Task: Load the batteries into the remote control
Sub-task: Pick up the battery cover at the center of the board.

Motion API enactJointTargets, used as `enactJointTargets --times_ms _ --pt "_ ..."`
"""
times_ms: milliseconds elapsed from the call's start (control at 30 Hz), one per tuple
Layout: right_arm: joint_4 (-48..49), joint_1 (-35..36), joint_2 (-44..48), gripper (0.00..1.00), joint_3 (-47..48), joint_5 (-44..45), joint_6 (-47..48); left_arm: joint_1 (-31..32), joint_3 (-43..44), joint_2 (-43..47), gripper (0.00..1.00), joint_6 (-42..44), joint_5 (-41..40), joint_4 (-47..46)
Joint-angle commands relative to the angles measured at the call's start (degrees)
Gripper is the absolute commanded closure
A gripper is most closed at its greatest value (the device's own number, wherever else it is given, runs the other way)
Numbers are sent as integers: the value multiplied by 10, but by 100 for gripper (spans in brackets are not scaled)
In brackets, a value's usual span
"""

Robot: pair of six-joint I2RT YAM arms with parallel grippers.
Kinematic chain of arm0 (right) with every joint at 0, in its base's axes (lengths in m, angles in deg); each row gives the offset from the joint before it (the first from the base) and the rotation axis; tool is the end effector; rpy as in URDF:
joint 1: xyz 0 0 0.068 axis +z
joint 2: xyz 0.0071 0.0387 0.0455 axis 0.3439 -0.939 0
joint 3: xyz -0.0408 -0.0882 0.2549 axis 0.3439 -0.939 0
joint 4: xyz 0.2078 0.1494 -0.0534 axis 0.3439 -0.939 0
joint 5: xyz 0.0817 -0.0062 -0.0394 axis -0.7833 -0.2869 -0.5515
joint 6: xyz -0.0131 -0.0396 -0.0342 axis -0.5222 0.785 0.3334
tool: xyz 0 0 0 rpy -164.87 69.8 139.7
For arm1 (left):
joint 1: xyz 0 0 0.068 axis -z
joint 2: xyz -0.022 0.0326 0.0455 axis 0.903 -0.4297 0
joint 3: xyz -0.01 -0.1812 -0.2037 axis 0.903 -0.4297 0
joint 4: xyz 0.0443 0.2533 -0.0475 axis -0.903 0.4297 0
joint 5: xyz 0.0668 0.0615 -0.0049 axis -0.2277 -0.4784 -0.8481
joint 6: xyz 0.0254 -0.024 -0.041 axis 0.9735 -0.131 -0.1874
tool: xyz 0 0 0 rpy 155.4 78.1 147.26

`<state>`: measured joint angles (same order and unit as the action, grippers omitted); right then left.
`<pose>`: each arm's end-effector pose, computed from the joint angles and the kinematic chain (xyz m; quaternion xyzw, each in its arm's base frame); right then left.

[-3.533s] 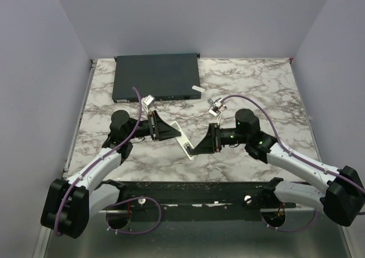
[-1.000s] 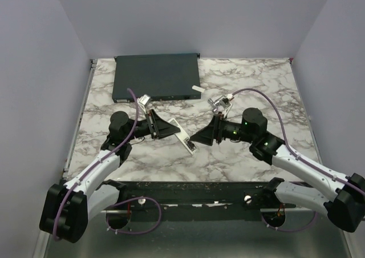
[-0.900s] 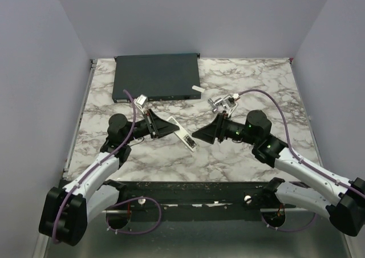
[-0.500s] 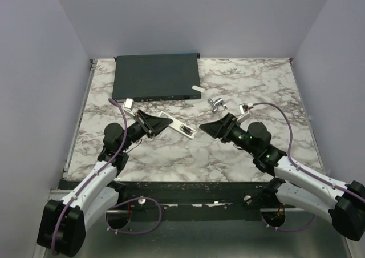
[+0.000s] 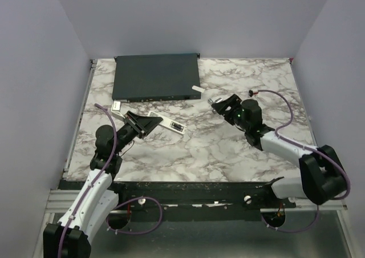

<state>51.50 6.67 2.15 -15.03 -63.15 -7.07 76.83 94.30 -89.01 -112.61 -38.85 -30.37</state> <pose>0.2460 0.1219 0.2249 0.2188 0.7783 0.3706 0.4573 0.1613 -0.0535 0.2601 -0.1933 0.6596 -0.6233 0.3730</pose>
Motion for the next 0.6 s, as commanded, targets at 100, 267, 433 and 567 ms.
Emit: enactJointTargets --times_ms 100,267,433,567 --pt "144 -70 -156 36 73 -137 50 -10 22 12 100 25 12 37" --pt "183 -87 -247 37 131 -194 55 -13 31 15 100 36 19 53" --pt "178 -88 -304 37 175 -190 45 -14 31 18 100 39 24 58" --pt "149 -88 -335 37 208 -168 45 -14 35 18 100 40 28 58"
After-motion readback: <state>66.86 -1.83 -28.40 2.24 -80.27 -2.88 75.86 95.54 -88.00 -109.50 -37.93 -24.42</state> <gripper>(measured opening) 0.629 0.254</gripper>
